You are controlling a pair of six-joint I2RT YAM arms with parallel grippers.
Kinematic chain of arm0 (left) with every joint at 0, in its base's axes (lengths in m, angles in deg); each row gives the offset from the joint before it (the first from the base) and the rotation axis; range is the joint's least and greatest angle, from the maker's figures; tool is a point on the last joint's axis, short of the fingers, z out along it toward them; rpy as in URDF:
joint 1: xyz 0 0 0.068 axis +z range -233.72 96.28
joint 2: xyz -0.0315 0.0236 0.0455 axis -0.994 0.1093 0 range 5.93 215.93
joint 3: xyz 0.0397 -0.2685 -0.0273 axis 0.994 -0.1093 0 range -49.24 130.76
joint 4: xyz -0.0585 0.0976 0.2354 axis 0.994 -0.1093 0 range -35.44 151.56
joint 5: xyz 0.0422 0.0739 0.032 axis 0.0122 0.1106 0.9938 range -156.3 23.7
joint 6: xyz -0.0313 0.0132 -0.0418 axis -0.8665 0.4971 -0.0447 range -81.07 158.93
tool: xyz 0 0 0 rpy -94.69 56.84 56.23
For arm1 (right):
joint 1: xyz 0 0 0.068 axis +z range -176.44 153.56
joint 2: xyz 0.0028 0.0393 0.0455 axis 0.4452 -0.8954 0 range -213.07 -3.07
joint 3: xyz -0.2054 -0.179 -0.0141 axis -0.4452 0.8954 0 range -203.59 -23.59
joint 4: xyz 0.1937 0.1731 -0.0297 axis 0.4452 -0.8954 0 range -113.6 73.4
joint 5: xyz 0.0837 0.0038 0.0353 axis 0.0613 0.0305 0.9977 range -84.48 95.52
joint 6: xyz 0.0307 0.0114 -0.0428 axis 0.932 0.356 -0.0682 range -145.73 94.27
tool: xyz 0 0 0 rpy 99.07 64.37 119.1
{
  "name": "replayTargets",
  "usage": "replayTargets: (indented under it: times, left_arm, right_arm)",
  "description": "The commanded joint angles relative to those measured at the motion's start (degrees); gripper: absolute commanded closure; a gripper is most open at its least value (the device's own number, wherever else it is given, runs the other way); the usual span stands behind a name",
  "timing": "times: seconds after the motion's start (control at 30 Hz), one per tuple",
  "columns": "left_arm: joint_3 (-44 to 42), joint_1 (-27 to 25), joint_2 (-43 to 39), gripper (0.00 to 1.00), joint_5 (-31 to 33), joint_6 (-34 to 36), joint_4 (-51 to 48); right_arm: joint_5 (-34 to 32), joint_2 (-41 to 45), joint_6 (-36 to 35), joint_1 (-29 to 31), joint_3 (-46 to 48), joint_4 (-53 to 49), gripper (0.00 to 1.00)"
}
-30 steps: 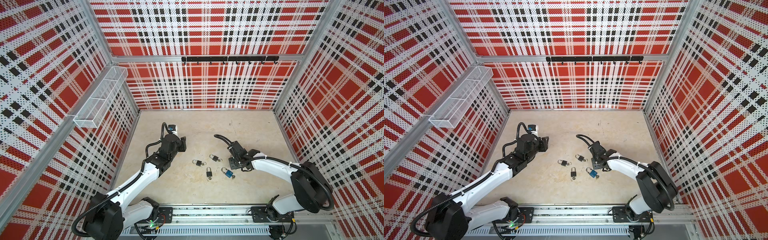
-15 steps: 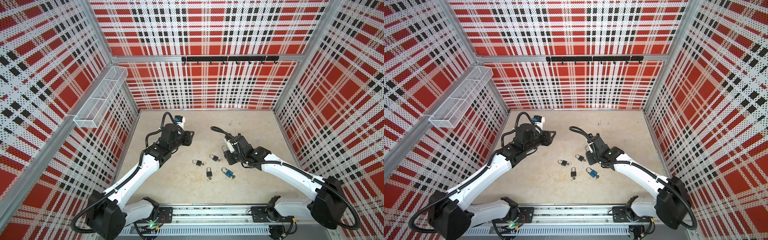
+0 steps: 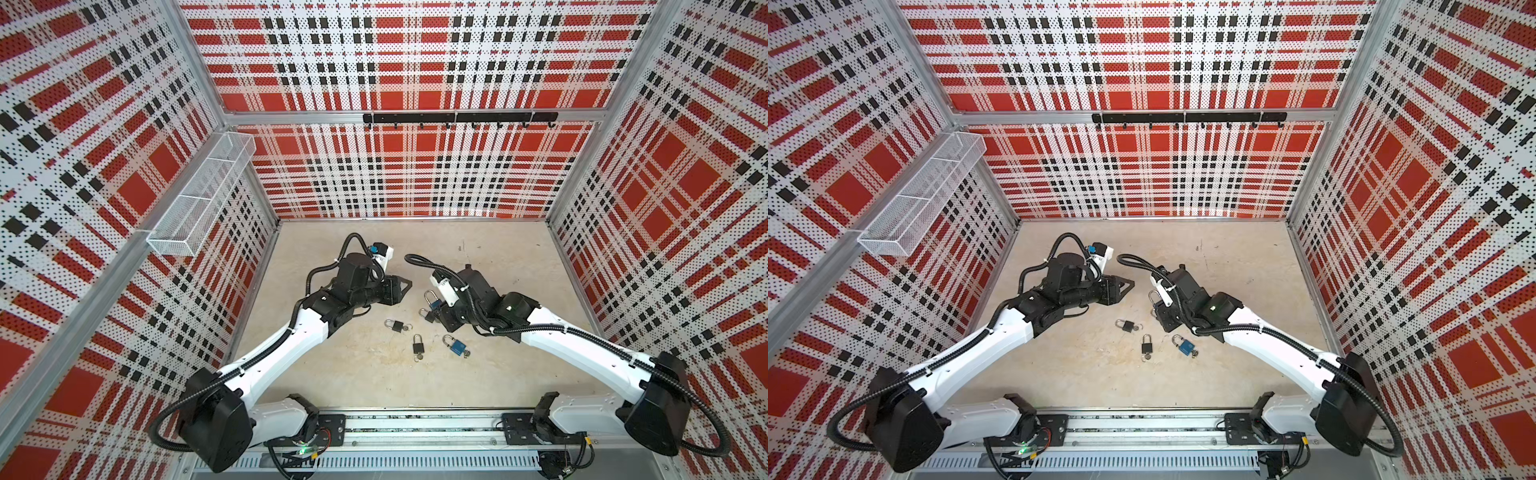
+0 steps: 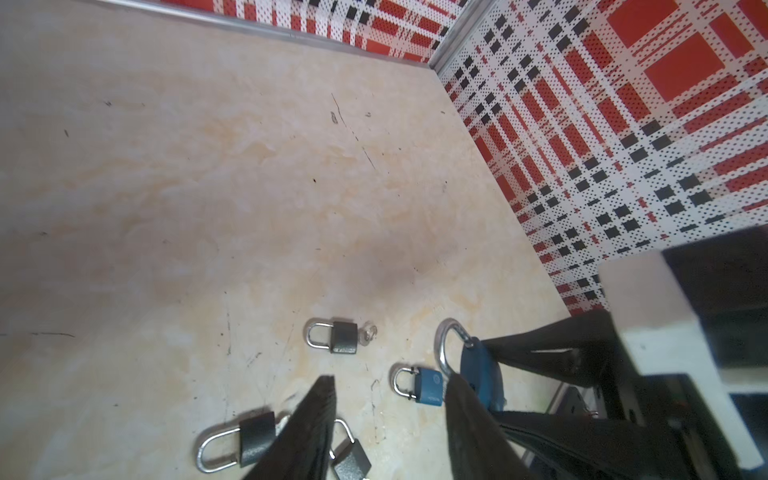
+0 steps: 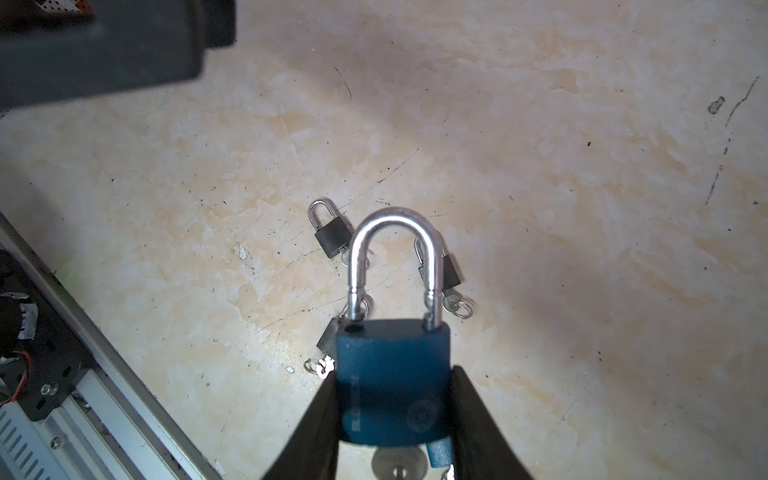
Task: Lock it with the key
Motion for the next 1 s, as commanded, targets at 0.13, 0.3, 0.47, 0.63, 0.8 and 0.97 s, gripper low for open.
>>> replayTargets:
  times: [0.13,0.3,0.47,0.63,0.8,0.97]
  left_arm:
    - [-1.75,-1.61,2.91,0.55,-4.5,-5.24,6.43]
    - [-2.2,-2.48,4.6,0.55,-6.17,-6.13,9.25]
    - [-2.75,-2.63,6.38,0.56,-7.36,-7.71,12.11]
    - [-2.51,-2.76,7.59,0.57,-8.13,-8.25,13.53]
    - [-2.55,-2.81,8.05,0.59,-8.53,-8.63,14.21]
    - [-2.86,-3.03,8.41,0.62,-8.79,-9.03,14.88]
  right_arm:
    - [2.71,-1.75,-0.55,0.61,-2.58,3.93,0.8]
    - [2.9,-1.71,-0.37,0.61,-2.76,4.77,0.81]
    - [3.16,-1.48,-0.27,0.61,-2.91,5.08,0.82]
    - [3.34,-1.31,0.0,0.63,-2.73,5.41,0.82]
    - [3.25,-1.14,0.0,0.58,-2.94,5.39,0.82]
    - [3.13,-1.17,0.0,0.63,-3.18,5.39,0.82]
